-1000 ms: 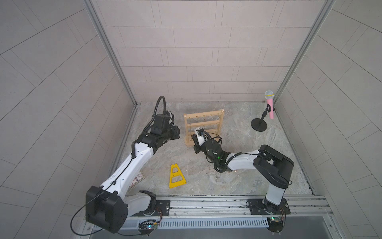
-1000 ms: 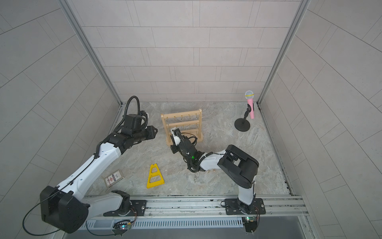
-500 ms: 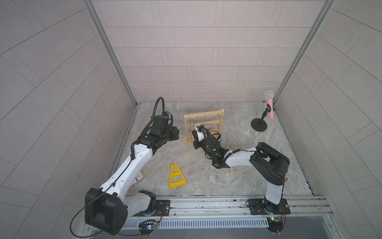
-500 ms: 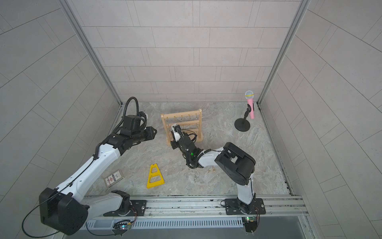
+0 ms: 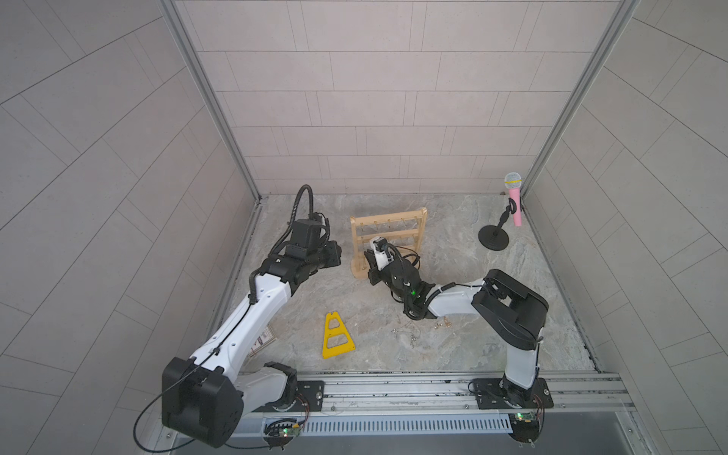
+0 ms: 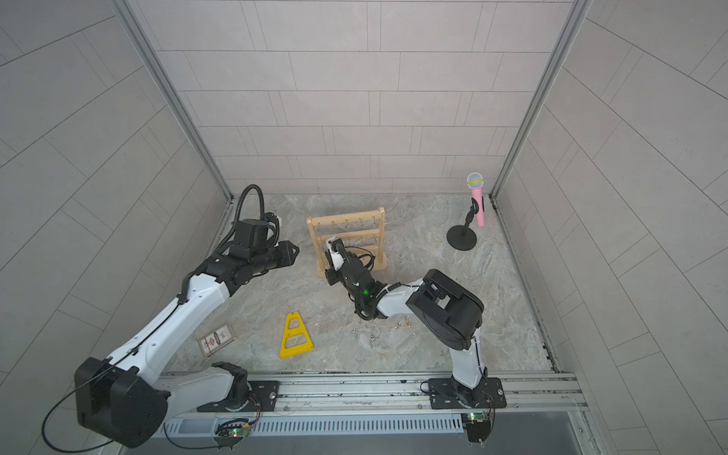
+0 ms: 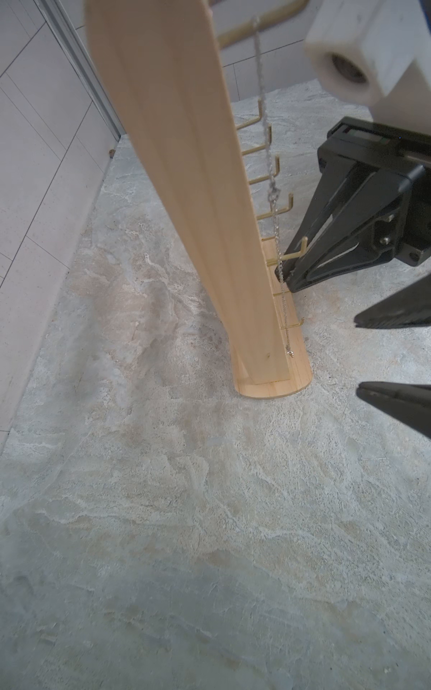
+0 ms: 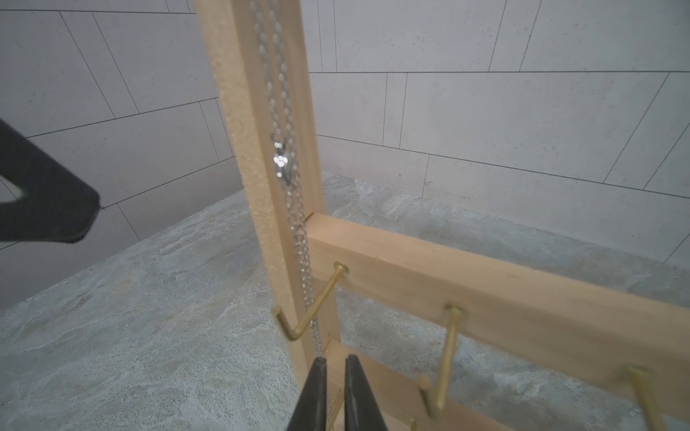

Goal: Hang the necklace on the jewelry display stand
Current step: Hang the necklace on the stand.

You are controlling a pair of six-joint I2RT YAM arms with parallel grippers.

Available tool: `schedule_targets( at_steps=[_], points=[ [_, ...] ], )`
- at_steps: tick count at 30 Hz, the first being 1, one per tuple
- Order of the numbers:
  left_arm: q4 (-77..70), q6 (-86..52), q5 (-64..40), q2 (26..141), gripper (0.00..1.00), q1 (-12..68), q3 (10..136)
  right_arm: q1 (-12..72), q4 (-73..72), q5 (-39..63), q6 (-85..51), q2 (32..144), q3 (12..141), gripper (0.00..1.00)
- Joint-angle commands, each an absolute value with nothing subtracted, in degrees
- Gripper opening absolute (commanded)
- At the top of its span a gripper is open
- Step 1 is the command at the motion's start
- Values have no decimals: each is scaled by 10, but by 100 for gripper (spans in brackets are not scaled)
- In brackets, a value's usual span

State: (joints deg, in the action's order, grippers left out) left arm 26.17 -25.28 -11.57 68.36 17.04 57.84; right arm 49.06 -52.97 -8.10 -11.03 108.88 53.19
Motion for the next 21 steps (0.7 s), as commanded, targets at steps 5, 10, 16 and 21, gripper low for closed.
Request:
schedule_targets(
  at_steps=[5, 10, 16, 21],
  points=[
    [253, -255, -115, 680, 30, 164, 574, 488, -541, -72, -115, 1100, 553, 14],
    [255, -254, -113, 679, 30, 164, 575, 487, -532, -81, -112, 1106, 565, 13],
    [253, -254, -114, 680, 29, 162, 575, 484, -526, -80, -111, 1110, 572, 13],
    [252, -254, -115, 681, 29, 162, 574, 483, -525, -81, -111, 1113, 571, 11]
  ],
)
